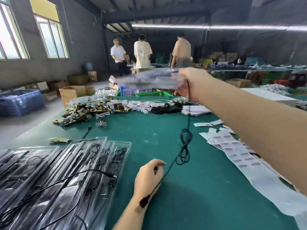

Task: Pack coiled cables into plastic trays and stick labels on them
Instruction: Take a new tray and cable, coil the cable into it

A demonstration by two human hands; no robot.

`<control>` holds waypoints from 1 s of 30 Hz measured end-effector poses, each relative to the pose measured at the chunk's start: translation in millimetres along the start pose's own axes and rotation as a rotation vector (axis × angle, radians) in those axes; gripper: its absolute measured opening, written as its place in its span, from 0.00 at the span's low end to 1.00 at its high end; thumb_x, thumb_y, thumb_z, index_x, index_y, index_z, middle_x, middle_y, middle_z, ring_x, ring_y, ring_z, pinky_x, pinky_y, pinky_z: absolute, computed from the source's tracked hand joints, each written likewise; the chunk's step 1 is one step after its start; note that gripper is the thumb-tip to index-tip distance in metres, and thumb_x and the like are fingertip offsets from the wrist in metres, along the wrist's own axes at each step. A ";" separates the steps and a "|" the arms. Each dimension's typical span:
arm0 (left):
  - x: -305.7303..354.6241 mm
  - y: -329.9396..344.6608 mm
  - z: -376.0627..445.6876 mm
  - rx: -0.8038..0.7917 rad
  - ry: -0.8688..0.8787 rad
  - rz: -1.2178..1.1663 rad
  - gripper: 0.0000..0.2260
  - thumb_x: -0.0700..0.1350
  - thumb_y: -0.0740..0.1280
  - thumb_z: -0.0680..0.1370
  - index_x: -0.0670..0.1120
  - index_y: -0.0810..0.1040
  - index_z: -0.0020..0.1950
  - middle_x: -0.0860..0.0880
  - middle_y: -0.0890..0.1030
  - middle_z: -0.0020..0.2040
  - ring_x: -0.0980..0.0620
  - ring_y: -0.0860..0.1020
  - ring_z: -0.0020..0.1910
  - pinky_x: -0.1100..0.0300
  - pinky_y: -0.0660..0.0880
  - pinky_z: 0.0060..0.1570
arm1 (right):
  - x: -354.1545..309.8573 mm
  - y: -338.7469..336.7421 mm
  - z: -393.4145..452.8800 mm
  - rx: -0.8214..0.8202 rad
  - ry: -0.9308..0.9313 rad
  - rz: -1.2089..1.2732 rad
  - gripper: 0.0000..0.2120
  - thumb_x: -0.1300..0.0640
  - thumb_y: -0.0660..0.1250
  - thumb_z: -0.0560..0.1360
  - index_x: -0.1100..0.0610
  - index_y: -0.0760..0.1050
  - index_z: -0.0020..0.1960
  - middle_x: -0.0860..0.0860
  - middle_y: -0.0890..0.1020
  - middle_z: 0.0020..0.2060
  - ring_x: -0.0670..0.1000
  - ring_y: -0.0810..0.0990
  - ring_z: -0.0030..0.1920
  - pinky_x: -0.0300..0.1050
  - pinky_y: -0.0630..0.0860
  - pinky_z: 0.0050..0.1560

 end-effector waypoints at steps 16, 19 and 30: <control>9.4 0.8 1.1 -0.027 -0.271 -0.910 0.13 0.53 0.59 0.81 0.55 0.77 0.63 0.49 0.83 0.57 0.49 0.82 0.51 0.57 0.78 0.38 | 166.2 -121.5 -5.4 0.186 0.283 -0.282 0.20 0.59 0.64 0.80 0.56 0.65 0.70 0.55 0.82 0.52 0.54 0.79 0.28 0.42 0.77 0.23; 5.7 0.3 2.5 -0.087 -0.362 -1.166 0.15 0.41 0.60 0.79 0.48 0.74 0.66 0.45 0.84 0.53 0.48 0.83 0.43 0.57 0.79 0.37 | 172.9 -112.3 -11.3 0.157 0.356 -0.332 0.21 0.50 0.62 0.81 0.57 0.65 0.71 0.52 0.81 0.53 0.53 0.81 0.30 0.44 0.80 0.28; -17.9 -0.6 5.8 0.197 -0.498 -0.957 0.17 0.41 0.62 0.80 0.46 0.70 0.70 0.47 0.79 0.58 0.50 0.79 0.46 0.57 0.77 0.46 | 178.7 -189.0 -80.3 0.344 0.105 -1.377 0.31 0.36 0.66 0.72 0.53 0.64 0.67 0.55 0.70 0.63 0.58 0.72 0.62 0.51 0.72 0.58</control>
Point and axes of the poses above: each hand's wrist, its own z-axis towards the middle knuckle, its own y-axis out of the palm, x = y × z, the point moved 5 cm from there along z, towards the middle knuckle
